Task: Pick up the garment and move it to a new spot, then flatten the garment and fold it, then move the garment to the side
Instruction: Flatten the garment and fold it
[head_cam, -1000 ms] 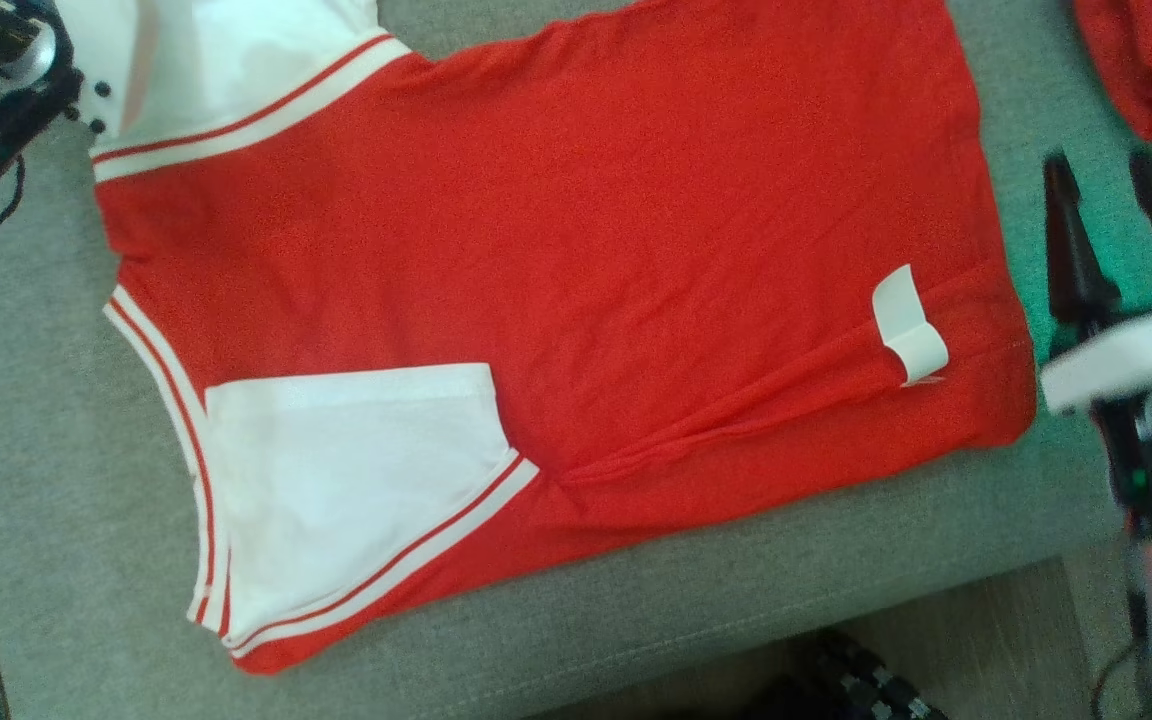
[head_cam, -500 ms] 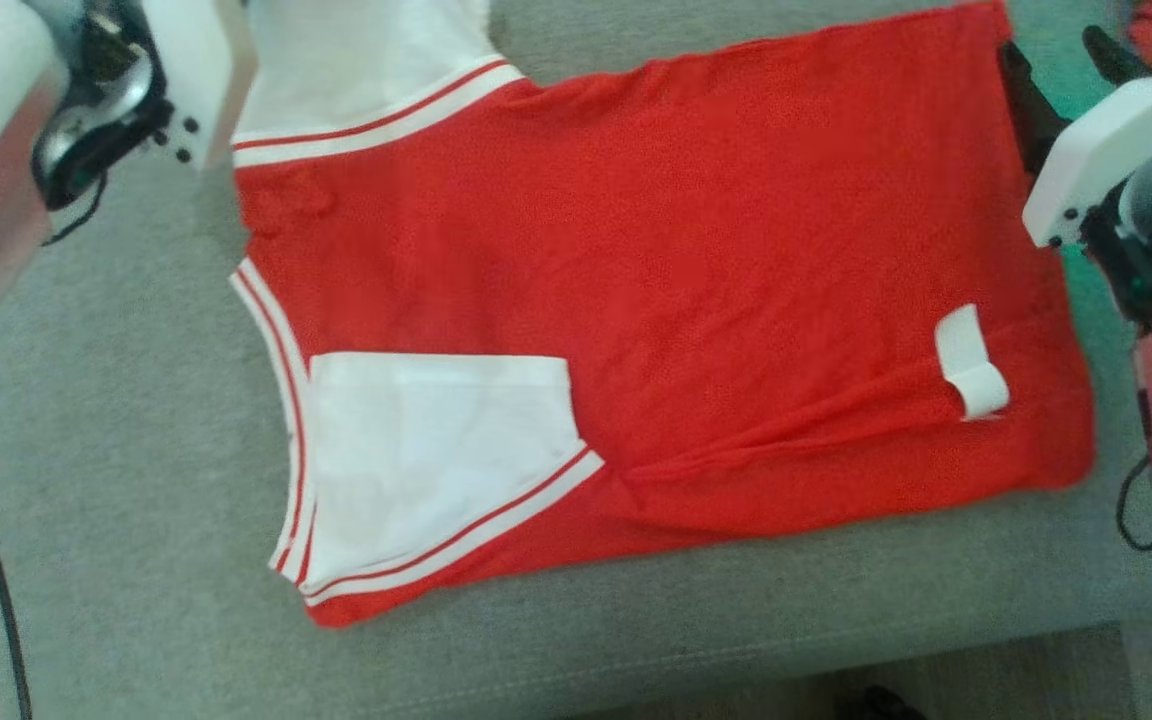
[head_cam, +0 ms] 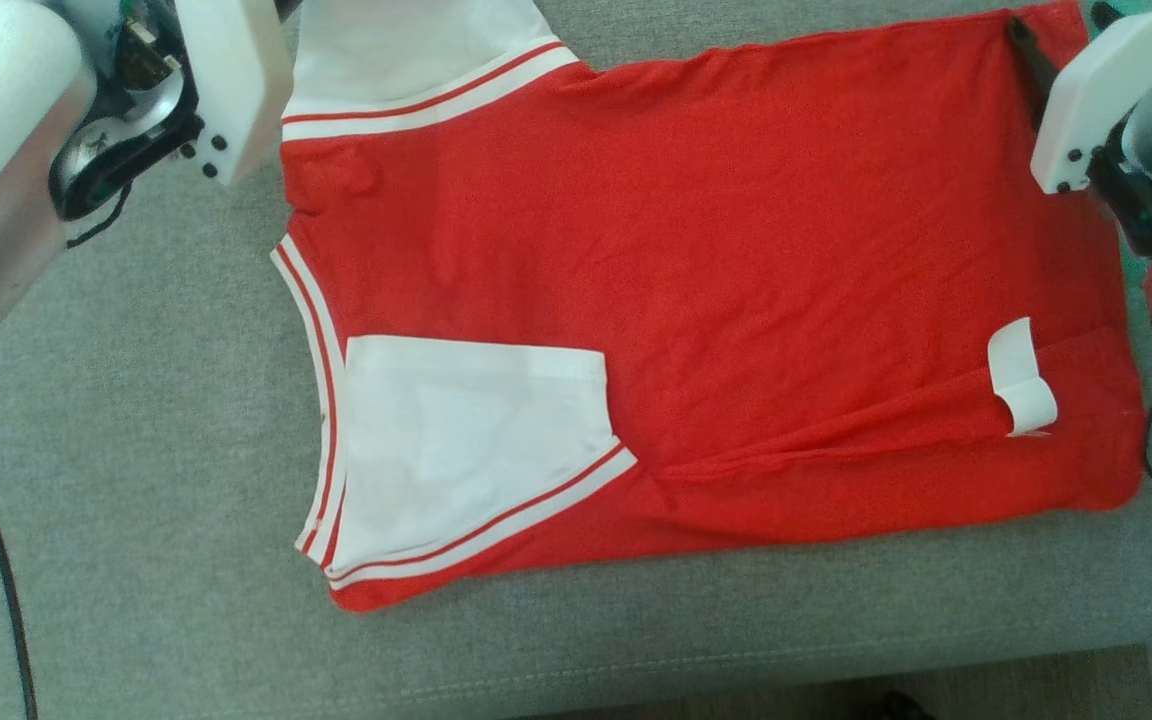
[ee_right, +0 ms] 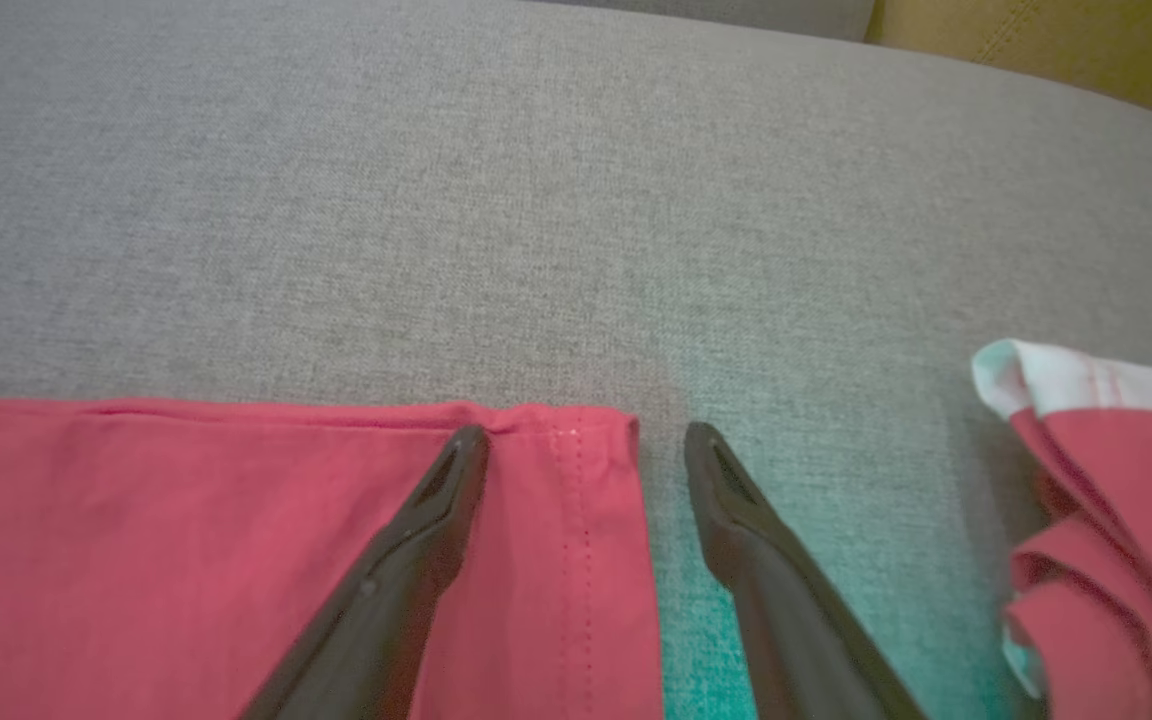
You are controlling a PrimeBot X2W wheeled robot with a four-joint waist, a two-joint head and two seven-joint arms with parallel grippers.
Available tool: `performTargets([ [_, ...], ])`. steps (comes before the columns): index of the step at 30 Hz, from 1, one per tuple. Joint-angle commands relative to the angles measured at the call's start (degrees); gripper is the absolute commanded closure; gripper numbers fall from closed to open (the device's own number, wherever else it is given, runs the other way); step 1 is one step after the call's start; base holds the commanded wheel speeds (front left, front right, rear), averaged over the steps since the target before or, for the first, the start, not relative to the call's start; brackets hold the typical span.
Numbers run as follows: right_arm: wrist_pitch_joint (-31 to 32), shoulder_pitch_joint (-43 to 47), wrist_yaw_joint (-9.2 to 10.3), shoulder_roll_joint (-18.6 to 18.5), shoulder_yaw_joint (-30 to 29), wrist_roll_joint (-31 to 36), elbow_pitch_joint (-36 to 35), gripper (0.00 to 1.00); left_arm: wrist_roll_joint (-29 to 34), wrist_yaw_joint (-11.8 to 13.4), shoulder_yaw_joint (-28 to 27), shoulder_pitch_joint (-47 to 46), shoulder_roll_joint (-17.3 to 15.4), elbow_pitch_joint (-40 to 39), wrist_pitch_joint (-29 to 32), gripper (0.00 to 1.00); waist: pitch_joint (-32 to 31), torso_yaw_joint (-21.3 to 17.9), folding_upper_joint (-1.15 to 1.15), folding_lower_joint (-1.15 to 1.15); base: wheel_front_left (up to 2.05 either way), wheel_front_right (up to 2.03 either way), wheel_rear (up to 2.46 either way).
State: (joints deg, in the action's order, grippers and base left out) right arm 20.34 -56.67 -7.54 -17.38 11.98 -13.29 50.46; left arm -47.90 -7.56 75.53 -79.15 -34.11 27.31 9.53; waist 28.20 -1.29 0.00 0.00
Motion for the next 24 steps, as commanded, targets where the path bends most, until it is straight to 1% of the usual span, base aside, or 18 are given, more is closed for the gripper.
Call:
performTargets([
  [1,-0.3,-1.0,0.05,-0.2,1.3,-0.2,-0.5,0.00,0.2,0.1,-2.3,-3.1,-2.4,-0.9,-0.1,1.00,-0.1,0.0,0.00,0.00,0.00,0.00,0.00],
  [4,-0.3,-2.2,0.05,-0.5,2.7,0.3,1.5,0.04,0.3,0.1,-2.3,-3.0,-2.3,-0.9,-0.1,1.00,-0.2,0.0,0.00,0.00,0.00,0.00,0.00],
  [5,-0.1,-2.5,0.05,-0.6,3.3,0.4,2.0,0.03,0.4,0.1,-2.3,-3.0,-2.3,-0.9,0.0,1.00,-0.3,0.0,0.00,0.00,0.00,0.00,0.00],
  [6,-0.2,-2.7,0.05,-0.6,3.7,0.4,2.5,0.08,0.4,0.1,-2.2,-3.0,-2.3,-0.8,0.0,1.00,-0.4,0.0,0.00,0.00,0.00,0.00,0.00],
  [7,-0.2,-3.0,0.05,-0.7,3.9,0.4,2.9,0.17,0.5,0.1,-2.2,-3.0,-2.3,-0.8,0.1,1.00,-0.4,0.0,0.00,0.00,0.00,0.00,0.00],
  [8,-0.2,-3.2,0.05,-0.7,4.1,0.4,3.3,0.31,0.5,0.1,-2.2,-2.9,-2.3,-0.8,0.1,1.00,-0.5,0.0,0.00,0.00,0.00,0.00,0.00],
  [9,-0.1,-3.4,0.05,-0.6,4.3,0.4,3.7,0.48,0.4,0.1,-2.2,-2.9,-2.3,-0.7,0.1,1.00,-0.6,-0.1,0.00,0.00,0.00,0.00,0.00],
  [10,0.1,-3.7,0.05,-0.6,4.4,0.4,4.1,0.57,0.4,0.1,-2.2,-2.8,-2.3,-0.6,0.1,1.00,-0.6,-0.1,0.00,0.00,0.00,0.00,0.00],
  [11,0.5,-3.9,0.05,-0.5,4.6,0.4,4.5,0.61,0.4,0.1,-2.2,-2.7,-2.3,-0.6,0.1,1.00,-0.6,-0.1,0.00,0.00,0.00,0.00,0.00],
  [12,0.8,-4.1,0.05,-0.4,4.6,0.2,4.9,0.62,0.4,0.1,-2.2,-2.7,-2.3,-0.5,0.1,1.00,-0.6,-0.1,0.00,0.00,0.00,0.00,0.00],
  [15,1.2,-4.8,0.05,-0.3,4.7,0.4,5.8,0.71,0.4,0.1,-2.2,-2.5,-2.2,-0.4,0.1,1.00,-0.7,0.0,0.00,0.00,0.00,0.00,0.00],
  [16,1.1,-5.1,0.05,-0.3,4.8,0.6,5.9,0.82,0.4,0.1,-2.2,-2.5,-2.1,-0.4,0.2,1.00,-0.7,0.0,0.00,0.00,0.00,0.00,0.00],
  [17,0.9,-5.4,0.05,-0.3,4.9,0.9,6.0,1.00,0.5,0.1,-2.2,-2.4,-2.1,-0.4,0.1,1.00,-0.7,0.1,0.00,0.00,0.00,0.00,0.00],
  [20,-1.5,-6.2,0.05,-0.5,4.4,1.3,6.0,1.00,1.6,0.1,-2.2,-2.5,-2.1,-0.7,-1.4,1.00,-0.9,0.2,0.00,0.00,0.00,0.00,0.00],
  [24,-5.1,-7.3,0.05,-0.8,2.0,1.8,6.8,1.00,3.2,0.1,-2.2,-3.7,-2.4,0.8,-5.5,1.00,-0.9,0.2,0.00,0.00,0.00,0.00,0.00],
])
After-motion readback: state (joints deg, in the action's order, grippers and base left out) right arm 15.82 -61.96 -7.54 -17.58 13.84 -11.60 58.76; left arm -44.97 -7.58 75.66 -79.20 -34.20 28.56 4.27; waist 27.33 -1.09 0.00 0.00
